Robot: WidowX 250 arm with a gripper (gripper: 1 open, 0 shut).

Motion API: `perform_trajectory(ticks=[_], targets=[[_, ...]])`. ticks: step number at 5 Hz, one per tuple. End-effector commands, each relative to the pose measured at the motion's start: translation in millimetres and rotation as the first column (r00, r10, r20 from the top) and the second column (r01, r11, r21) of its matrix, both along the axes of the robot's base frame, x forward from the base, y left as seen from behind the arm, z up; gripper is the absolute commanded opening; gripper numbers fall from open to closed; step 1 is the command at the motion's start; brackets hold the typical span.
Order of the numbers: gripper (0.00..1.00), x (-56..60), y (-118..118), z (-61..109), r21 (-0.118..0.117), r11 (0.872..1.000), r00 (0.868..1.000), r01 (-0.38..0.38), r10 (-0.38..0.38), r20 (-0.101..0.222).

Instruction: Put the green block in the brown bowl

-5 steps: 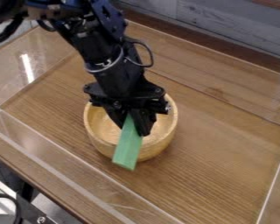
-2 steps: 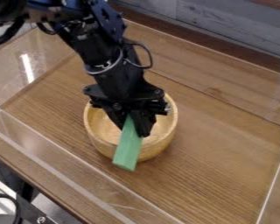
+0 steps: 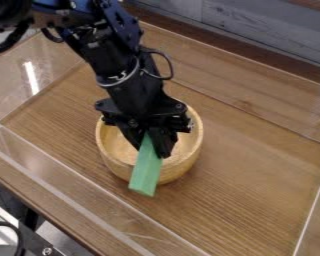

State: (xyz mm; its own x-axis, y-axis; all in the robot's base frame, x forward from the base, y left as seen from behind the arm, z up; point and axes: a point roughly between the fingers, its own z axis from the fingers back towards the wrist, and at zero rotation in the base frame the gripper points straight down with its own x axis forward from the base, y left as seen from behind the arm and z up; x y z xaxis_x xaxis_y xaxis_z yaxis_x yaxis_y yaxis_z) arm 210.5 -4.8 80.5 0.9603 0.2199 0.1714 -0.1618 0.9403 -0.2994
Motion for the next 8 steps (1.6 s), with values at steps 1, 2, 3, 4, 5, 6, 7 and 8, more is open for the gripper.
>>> perform_trajectory(ticks=[1, 2, 3, 4, 5, 6, 7, 8], targets=[[0.00, 5.3, 2.7, 4.8, -0.001, 1.000, 1.000, -0.015, 0.015, 0.022], [0.00, 5.5, 3.1, 4.5, -0.005, 1.000, 1.000, -0.020, 0.020, 0.020], [0.00, 5.8, 3.5, 4.3, -0.008, 1.000, 1.000, -0.025, 0.025, 0.018], [0.00, 6.0, 3.9, 3.9, -0.012, 0.999, 0.999, -0.030, 0.031, 0.016], [0.00, 6.2, 4.3, 3.8, -0.015, 0.999, 0.999, -0.036, 0.036, 0.015], [0.00, 6.4, 4.7, 3.6, -0.018, 0.999, 0.999, -0.041, 0.041, 0.013], [0.00, 6.6, 5.1, 3.2, -0.021, 0.999, 0.999, -0.046, 0.046, 0.011], [0.00, 6.7, 5.5, 2.9, -0.024, 0.998, 0.999, -0.051, 0.051, 0.008]])
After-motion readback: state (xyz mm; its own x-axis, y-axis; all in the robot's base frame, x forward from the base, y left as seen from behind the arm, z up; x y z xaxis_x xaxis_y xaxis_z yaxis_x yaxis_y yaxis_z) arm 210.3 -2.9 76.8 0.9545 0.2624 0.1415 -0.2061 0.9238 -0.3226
